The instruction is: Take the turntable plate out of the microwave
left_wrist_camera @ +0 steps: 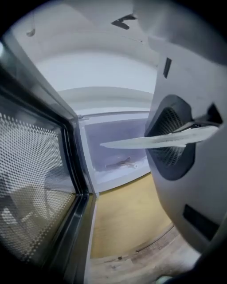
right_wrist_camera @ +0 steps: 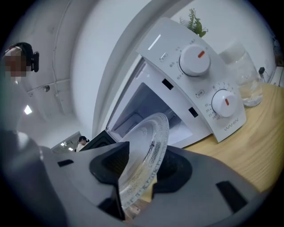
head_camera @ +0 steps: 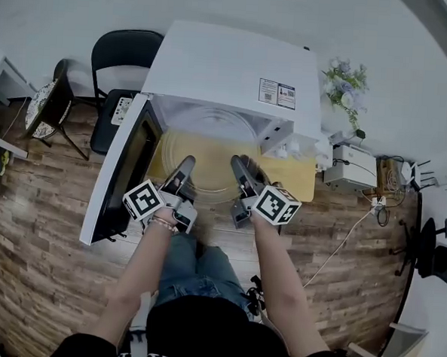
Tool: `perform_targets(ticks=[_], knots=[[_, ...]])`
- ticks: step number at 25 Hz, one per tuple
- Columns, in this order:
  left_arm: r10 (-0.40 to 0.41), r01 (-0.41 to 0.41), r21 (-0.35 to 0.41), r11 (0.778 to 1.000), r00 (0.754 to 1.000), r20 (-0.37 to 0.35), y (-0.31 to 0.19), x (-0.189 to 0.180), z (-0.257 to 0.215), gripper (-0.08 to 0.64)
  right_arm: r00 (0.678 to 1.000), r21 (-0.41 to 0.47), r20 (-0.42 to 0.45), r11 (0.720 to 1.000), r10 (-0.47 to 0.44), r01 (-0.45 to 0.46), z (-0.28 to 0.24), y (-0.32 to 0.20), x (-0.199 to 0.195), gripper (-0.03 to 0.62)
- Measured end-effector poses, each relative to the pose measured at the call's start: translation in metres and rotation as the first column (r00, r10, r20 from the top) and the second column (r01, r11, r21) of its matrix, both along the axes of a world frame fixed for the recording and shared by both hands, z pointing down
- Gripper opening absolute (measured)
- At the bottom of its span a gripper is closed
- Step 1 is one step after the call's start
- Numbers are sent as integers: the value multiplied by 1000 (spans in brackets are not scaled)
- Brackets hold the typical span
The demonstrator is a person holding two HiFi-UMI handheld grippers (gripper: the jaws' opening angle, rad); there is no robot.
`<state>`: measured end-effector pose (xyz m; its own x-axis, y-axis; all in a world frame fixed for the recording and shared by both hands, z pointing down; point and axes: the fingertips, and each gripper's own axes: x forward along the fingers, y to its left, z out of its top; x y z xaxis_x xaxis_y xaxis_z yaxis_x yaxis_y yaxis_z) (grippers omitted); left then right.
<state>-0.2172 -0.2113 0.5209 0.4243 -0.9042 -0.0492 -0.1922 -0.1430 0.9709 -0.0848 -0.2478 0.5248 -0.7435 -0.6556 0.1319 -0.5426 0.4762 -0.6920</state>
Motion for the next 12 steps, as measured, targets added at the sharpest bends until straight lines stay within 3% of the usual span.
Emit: perform_targets(ticks=[6,9,12], knots=[[-72,63,70,996,987,141,34,14,-22,44,998,65,-32,996,-57,59,-25,39,16,175],[-90,62,142,988,977,195,47,25,-41,54,998,92,-30,994,-63,66,-39,53,25,175],[-94,54,157,986,960,263,57,30,-50,64,997,113,-31,991,-69,72,-53,65,31,175]])
